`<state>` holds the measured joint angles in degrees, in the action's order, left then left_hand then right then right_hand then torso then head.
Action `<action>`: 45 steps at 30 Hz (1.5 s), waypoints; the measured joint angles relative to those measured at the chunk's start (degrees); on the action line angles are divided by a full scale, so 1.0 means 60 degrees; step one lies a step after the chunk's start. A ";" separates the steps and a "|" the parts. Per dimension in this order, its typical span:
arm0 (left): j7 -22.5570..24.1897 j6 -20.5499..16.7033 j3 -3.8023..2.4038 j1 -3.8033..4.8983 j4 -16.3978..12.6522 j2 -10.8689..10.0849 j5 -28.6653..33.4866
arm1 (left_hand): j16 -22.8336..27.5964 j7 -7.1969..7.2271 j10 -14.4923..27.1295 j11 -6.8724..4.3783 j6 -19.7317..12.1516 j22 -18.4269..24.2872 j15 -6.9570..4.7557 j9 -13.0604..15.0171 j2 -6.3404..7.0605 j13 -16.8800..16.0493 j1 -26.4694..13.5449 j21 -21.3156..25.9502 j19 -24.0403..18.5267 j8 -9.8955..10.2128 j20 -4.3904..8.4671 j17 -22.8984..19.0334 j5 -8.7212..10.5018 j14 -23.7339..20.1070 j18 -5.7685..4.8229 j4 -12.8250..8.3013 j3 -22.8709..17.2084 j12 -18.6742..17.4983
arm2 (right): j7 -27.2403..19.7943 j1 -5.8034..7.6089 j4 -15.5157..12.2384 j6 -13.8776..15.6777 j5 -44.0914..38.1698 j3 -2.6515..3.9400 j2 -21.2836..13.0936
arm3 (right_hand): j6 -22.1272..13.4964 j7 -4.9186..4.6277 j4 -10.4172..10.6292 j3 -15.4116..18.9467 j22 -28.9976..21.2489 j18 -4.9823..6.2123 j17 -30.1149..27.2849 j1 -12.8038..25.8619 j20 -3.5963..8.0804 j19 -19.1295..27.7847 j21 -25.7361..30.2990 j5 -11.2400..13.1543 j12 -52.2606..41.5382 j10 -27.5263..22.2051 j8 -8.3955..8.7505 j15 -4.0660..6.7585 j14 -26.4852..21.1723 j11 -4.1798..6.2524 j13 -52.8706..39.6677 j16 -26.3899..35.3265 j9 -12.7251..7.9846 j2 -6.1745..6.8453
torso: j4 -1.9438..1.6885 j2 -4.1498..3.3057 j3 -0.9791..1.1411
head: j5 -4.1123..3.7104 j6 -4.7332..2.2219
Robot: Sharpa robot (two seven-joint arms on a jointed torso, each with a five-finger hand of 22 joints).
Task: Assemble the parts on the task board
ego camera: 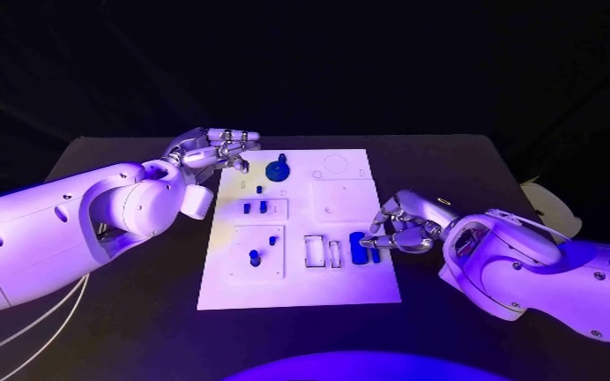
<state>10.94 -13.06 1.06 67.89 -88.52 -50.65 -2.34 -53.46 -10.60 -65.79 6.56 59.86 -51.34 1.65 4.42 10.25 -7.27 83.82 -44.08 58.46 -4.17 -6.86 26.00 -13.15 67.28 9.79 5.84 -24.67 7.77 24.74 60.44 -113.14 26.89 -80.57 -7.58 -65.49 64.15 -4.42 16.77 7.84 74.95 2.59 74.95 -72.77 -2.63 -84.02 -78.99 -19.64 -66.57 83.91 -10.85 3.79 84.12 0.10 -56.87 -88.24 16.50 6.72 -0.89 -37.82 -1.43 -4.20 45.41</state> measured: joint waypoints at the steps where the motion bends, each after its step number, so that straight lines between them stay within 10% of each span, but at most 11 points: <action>1: 0.0000 0.0001 0.0001 0.0000 -0.0003 -0.0003 0.0000 | 0.0000 0.0000 0.0000 0.0000 0.0000 0.0000 0.0000 0.0000 0.0000 0.0000 0.0000 0.0000 0.0000 0.0000 0.0000 0.0000 0.0000 0.0000 -0.0001 0.0000 0.0000 0.0000 | 0.0067 -0.0039 0.0019 0.0026 -0.0040 -0.0003 0.0041 | 0.0000 0.0000 0.0000 0.0000 0.0000 -0.0001 0.0000 0.0000 0.0000 0.0000 -0.0031 -0.0001 -0.0010 0.0000 0.0000 0.0000 0.0000 0.0000 -0.0001 0.0000 0.0016 0.0000 | -0.0003 0.0000 -0.0004 | -0.0009 0.0009; 45: -0.0037 0.0092 0.0006 -0.0001 -0.0137 -0.0157 0.0004 | 0.0036 0.0000 0.0000 0.0000 0.0000 0.0000 0.0032 -0.0006 0.0000 0.0000 0.0000 0.0046 0.0000 0.0000 0.0000 -0.0016 0.0000 -0.0032 0.0000 0.0000 0.0000 0.0000 | 0.1149 -0.0719 0.1108 -0.0073 -0.0814 0.0040 0.1582 | -0.0028 0.0036 0.0027 0.0288 -0.0005 0.0001 -0.0005 0.0367 -0.0005 0.0001 -0.0129 -0.0334 -0.0499 -0.0039 -0.0154 0.0000 0.0000 -0.0025 -0.0010 -0.0072 0.0403 -0.0213 | -0.0026 -0.0020 -0.0027 | 0.0115 0.0259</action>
<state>10.72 -12.50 1.10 67.89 -89.34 -51.60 -2.31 -53.24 -10.60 -65.79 6.56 59.86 -51.34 1.84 4.38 10.24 -7.27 83.82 -43.81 58.46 -4.17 -6.86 25.91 -13.15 67.09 9.79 5.84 -24.67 7.77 31.63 56.12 -106.49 26.45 -85.45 -7.34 -56.00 63.98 -4.20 16.93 9.56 74.92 2.60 74.92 -70.57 -2.65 -84.01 -79.76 -21.65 -69.56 83.68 -11.77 3.79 84.12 -0.05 -56.93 -88.67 18.92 5.44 -1.04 -37.94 -1.59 -3.50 46.96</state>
